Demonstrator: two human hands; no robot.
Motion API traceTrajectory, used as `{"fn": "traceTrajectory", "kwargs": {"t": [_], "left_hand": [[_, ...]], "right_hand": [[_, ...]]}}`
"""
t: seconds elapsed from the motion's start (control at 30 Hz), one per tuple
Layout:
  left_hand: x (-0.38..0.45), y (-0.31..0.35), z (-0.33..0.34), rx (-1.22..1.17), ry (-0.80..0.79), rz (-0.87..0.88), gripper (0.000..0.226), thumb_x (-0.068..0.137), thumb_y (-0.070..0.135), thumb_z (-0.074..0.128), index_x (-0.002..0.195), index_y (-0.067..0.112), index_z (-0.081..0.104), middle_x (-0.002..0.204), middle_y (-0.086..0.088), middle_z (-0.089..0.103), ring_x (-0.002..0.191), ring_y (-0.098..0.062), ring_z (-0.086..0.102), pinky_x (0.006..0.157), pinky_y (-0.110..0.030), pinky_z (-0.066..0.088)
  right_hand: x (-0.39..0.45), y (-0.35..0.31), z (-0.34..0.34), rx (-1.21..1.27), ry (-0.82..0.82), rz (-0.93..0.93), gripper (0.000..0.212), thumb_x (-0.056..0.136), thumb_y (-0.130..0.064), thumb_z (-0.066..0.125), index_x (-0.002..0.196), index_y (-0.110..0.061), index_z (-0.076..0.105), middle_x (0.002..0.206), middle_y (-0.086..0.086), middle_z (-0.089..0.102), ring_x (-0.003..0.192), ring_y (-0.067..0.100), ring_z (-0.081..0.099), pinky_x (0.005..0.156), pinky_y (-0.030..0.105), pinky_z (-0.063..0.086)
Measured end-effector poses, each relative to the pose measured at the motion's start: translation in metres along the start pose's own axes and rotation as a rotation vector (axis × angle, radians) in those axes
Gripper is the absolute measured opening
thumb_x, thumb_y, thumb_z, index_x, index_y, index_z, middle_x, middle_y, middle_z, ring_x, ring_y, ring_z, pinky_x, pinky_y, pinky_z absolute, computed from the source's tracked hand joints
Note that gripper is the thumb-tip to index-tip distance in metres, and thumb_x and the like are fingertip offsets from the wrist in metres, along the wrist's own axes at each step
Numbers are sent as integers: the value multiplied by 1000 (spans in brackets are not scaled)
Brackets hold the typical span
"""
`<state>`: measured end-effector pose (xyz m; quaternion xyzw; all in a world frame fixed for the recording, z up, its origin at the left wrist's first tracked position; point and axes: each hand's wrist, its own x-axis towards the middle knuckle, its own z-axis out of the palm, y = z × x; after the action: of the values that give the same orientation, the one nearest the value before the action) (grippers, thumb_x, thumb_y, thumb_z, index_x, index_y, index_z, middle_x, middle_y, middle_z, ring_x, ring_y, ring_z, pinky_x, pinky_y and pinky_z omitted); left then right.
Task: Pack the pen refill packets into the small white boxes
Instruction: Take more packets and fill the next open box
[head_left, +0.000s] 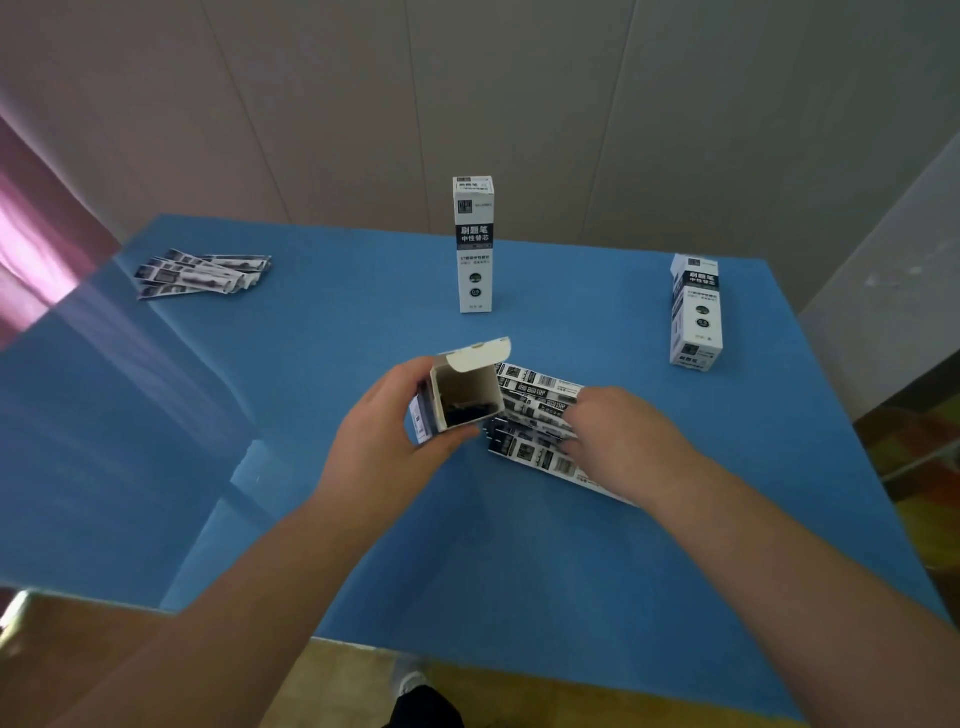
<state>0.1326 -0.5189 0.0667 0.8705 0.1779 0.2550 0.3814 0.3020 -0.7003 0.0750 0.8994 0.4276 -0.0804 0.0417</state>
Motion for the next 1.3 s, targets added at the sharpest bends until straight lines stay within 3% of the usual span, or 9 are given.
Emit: {"fn": "traceTrajectory", "kwargs": {"t": [0.17, 0.3, 0.47, 0.6, 0.7, 0.87, 1.0, 1.13, 1.3], "left_hand": [[-2, 1, 0, -8, 3, 3, 62, 81, 37, 85, 125, 59, 48, 123, 38, 58, 119, 8, 54, 93, -6, 38], [-1, -1, 0, -30, 7, -7, 60, 82, 34, 85, 128, 52, 51, 124, 36, 59, 120, 5, 55, 97, -13, 40], [4, -3, 1, -56, 2, -17, 57, 82, 32, 86, 128, 45, 56, 121, 29, 63, 117, -1, 59, 97, -24, 46], [6, -2, 1, -50, -1, 0, 57, 83, 32, 85, 120, 58, 52, 117, 31, 62, 111, 0, 59, 92, -22, 46], [7, 0, 0, -41, -2, 8, 60, 83, 31, 85, 114, 68, 48, 115, 34, 61, 109, 2, 59, 87, -19, 44], [10, 1, 1, -35, -5, 12, 63, 82, 31, 85, 112, 71, 47, 115, 36, 61, 108, 2, 59, 86, -17, 44], [10, 1, 1, -32, -5, -3, 62, 82, 30, 85, 115, 68, 48, 115, 34, 61, 108, -1, 60, 89, -23, 47], [11, 0, 1, -51, -5, -8, 59, 83, 28, 85, 119, 59, 51, 116, 36, 62, 108, 3, 59, 91, -24, 47], [11, 1, 0, -54, -12, -4, 58, 83, 27, 84, 118, 60, 52, 116, 35, 62, 108, 7, 58, 90, -19, 44]], "right_hand": [[-2, 2, -4, 81, 36, 8, 29, 98, -33, 58, 82, -9, 64, 91, 4, 52, 85, 25, 57, 67, 35, 50], [-1, 6, -12, 192, 30, 55, 38, 96, -37, 61, 66, -14, 54, 74, 4, 51, 67, 23, 55, 51, 30, 35], [-3, 12, -36, 335, 72, 118, 40, 95, -44, 62, 64, -19, 59, 63, 2, 58, 51, 16, 53, 46, 27, 32], [-7, 23, -52, 534, 101, 165, 37, 92, -47, 67, 73, -14, 69, 58, 2, 61, 45, 13, 49, 47, 23, 35], [-12, 30, -56, 818, 82, 216, 36, 86, -48, 74, 83, -12, 73, 71, 9, 71, 57, 16, 54, 58, 29, 43], [-21, 31, -54, 1165, 3, 253, 31, 78, -42, 83, 82, -13, 74, 73, -3, 76, 57, 8, 65, 64, 25, 53], [-27, 31, -49, 1379, -72, 191, 59, 61, -42, 84, 103, -2, 73, 96, 8, 80, 86, 22, 76, 72, 28, 61], [-28, 34, -45, 1503, -73, 156, 49, 68, -34, 83, 104, -3, 73, 101, 10, 79, 96, 28, 76, 80, 36, 64], [-29, 38, -43, 1687, -9, 124, 44, 70, -29, 81, 102, 0, 73, 102, 17, 78, 93, 30, 76, 70, 32, 63]]}}
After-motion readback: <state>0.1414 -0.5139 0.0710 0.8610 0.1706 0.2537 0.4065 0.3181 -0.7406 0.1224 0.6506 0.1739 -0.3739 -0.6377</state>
